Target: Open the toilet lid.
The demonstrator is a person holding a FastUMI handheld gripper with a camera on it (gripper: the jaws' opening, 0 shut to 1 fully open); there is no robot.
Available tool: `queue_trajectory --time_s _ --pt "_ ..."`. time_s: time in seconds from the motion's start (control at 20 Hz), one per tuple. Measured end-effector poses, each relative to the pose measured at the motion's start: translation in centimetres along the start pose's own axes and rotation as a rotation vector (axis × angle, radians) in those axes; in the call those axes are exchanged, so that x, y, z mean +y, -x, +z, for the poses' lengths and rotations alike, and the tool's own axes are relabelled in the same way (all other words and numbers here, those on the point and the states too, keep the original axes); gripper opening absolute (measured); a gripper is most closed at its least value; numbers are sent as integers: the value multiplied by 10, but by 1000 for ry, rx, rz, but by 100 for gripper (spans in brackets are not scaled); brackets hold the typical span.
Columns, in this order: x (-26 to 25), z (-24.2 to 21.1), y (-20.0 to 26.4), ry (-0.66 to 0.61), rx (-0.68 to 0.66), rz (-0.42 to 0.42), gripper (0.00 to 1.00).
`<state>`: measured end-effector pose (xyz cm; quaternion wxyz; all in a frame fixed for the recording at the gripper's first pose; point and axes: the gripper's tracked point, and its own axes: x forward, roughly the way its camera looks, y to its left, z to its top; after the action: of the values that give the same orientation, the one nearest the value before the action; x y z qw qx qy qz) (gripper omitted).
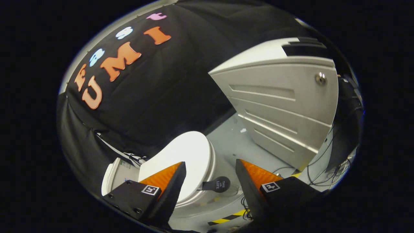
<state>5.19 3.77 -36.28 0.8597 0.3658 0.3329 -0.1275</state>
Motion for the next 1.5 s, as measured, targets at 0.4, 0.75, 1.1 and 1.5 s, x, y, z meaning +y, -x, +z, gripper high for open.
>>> queue_trajectory --time_s 0.4,0.75,1.1,1.5 --pt "-12 -56 -36 -80 168 -37 97" --pt "-11 -56 -48 -138 179 -14 75" --pt "-8 -73 -61 -151 238 -5 51" --pt "-10 -64 -62 -196 223 6 41"
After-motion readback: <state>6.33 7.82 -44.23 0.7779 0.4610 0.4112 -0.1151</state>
